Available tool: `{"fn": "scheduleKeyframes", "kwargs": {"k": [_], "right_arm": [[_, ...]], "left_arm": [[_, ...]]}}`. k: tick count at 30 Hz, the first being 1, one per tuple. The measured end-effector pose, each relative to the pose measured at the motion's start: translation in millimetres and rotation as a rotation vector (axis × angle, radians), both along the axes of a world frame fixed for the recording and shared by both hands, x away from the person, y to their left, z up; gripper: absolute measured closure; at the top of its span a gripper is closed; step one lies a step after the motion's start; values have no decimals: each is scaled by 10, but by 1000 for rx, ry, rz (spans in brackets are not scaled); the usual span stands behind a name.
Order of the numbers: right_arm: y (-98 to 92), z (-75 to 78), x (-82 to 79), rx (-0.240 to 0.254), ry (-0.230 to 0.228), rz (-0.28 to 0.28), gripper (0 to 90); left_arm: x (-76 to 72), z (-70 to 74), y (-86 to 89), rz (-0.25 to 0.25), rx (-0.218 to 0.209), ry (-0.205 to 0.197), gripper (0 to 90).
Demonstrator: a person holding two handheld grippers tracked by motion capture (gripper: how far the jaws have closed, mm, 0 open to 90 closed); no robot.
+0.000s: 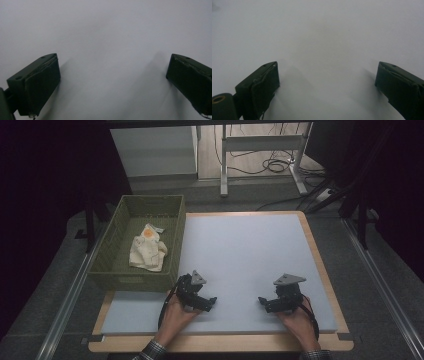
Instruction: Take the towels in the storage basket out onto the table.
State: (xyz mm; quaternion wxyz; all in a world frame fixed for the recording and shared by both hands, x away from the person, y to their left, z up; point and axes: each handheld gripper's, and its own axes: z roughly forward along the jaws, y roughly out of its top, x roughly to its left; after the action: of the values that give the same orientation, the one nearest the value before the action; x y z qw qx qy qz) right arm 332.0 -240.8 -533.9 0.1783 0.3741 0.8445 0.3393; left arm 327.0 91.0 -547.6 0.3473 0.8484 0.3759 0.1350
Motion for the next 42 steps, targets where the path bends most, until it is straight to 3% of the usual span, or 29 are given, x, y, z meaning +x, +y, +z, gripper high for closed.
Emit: {"fn": "scheduleKeyframes", "kwargs": {"k": [23,27,42], "right_arm": [[-2,-1,0,3,-1,0,57],[-2,-1,0,3,-1,0,57],[-3,-1,-1,3,-1,0,57]], "left_arm": [[13,3,4,-5,-1,10,0],[20,17,11,-29,0,6,9],[90,296,-44,-97,-27,34,28]]}}
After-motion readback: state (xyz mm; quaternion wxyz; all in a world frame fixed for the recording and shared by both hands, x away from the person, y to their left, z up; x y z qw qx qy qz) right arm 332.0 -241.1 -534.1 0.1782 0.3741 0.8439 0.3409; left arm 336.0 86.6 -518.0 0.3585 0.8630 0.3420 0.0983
